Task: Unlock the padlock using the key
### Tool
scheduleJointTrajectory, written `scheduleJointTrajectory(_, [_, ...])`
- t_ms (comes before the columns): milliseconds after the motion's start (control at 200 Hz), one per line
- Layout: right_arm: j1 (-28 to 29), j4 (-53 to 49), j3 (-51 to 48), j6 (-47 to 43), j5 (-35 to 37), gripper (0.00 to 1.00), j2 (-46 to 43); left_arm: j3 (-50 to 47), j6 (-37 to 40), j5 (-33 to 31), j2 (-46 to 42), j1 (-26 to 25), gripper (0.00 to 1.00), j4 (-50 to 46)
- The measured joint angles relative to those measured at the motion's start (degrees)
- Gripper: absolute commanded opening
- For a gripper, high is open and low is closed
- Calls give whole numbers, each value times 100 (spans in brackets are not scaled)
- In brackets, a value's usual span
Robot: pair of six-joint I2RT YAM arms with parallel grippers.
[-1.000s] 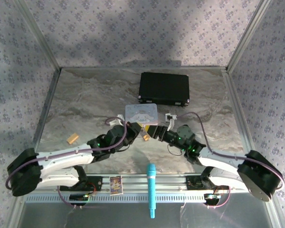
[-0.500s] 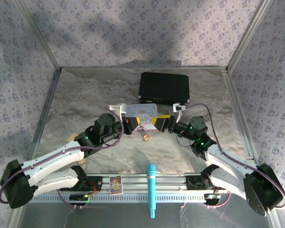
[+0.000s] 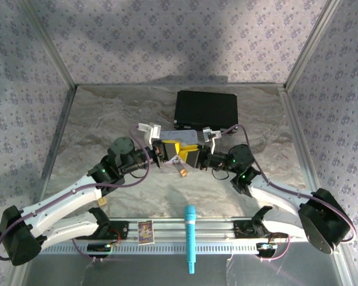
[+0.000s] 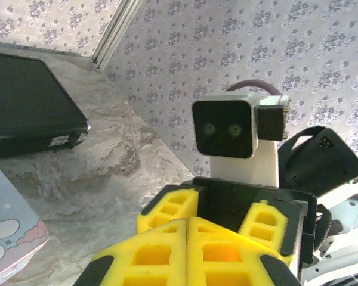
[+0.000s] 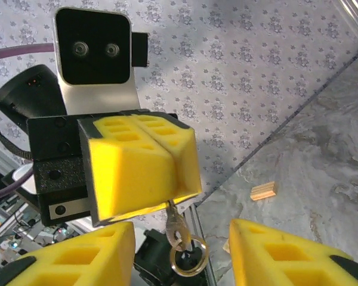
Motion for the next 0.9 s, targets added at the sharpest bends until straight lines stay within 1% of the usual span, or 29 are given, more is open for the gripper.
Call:
scheduleJointTrajectory(190, [28,417,-140,96,144,15,52,-105,-116,-11,-22,2,0,256])
scheduleJointTrajectory(325, [26,424,-238,83,234,12,-42,-203,-208,-31,-17,17,0,378])
scheduleJointTrajectory(350, [26,424,-238,83,238,9,-44,-205,-216,-31,-15,17,0,389])
scheduleJointTrajectory(430, [26,431,-240,81,262,5,-44,-216,-238,-31,-13,26,0,424])
scheduleJointTrajectory(515, [26,424,-247,85,280,6,-42,-229,-240,-35,-11,28,0,431])
scheduleJointTrajectory(550, [26,415,-249,85,280,9,-42,-247,-240,-39,-11,28,0,437])
scheduleJointTrajectory(605, [31,391,-249,74,282,17,-39,-275,-243,-55,-11,28,0,455])
scheduleJointTrajectory(675, [55,367,-249,55,286,20,-37,-308,-278,-74,-11,26,0,472])
scheduleJointTrajectory(765, [83,358,-247,42,286,19,-11,-376,-326,-76,-11,28,0,542])
scheduleJointTrajectory(904, [118,372,-234,22,308,9,144,-452,-387,-81,9,28,0,597])
